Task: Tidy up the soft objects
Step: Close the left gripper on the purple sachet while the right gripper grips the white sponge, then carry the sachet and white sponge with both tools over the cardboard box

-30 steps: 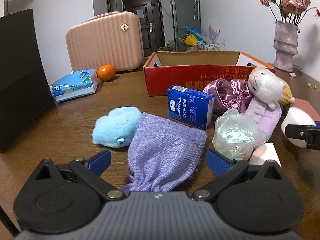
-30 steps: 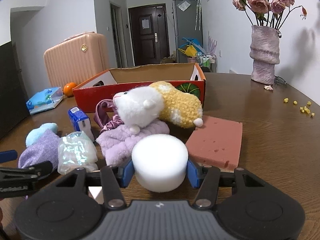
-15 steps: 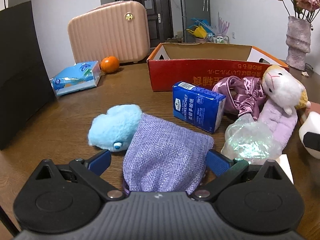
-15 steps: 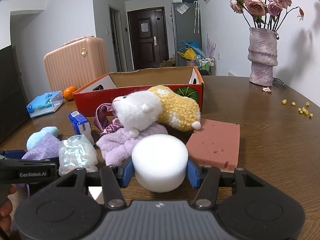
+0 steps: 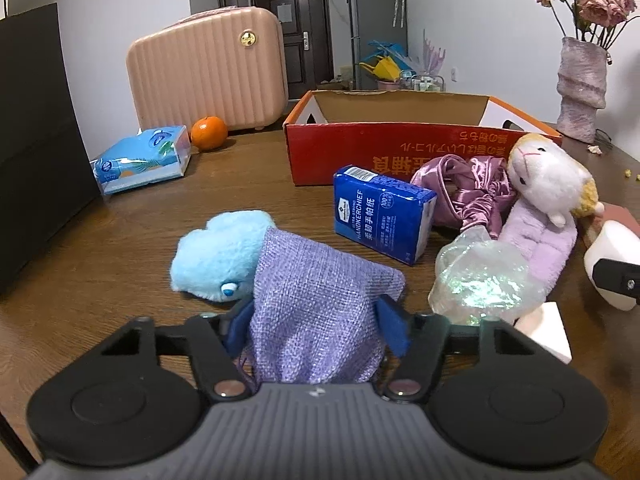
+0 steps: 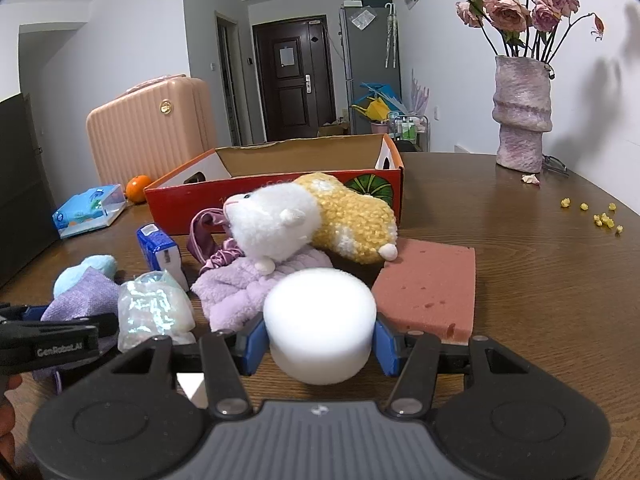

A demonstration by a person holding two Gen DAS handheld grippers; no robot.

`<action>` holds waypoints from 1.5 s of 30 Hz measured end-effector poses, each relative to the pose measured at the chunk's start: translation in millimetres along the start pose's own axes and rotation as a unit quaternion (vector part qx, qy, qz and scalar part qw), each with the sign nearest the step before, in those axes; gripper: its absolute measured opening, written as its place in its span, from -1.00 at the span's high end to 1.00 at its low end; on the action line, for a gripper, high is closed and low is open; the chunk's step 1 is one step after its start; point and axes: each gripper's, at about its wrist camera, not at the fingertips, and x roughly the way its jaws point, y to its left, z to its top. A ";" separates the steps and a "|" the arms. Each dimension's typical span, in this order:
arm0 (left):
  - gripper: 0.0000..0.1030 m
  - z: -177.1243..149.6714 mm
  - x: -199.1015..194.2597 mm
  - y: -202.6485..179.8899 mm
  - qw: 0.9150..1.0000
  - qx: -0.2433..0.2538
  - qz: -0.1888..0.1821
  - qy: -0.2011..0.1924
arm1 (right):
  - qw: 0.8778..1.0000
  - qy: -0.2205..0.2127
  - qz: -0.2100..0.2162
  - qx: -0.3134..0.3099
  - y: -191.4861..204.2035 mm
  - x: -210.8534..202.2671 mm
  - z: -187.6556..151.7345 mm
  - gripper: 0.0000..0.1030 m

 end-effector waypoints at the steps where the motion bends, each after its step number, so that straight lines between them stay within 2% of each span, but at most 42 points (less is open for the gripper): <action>1: -0.10 -0.5 -1.5 0.3 1.000 0.001 -0.002 -0.002 | 1.000 0.000 0.000 0.000 -0.1 -0.3 -0.1 -0.05; 18: 0.20 -6.4 -24.8 7.6 0.999 0.015 -0.014 -0.041 | 0.999 -0.032 0.011 -0.007 3.8 -22.8 8.0 -0.05; 31: 0.23 4.1 -49.5 6.1 0.996 0.021 -0.021 -0.087 | 0.999 -0.052 0.010 -0.008 1.3 -28.4 24.9 -0.05; 45: 0.23 28.4 -48.6 -0.7 0.994 0.014 -0.026 -0.103 | 0.998 -0.061 0.008 -0.005 -1.1 -17.8 46.3 -0.05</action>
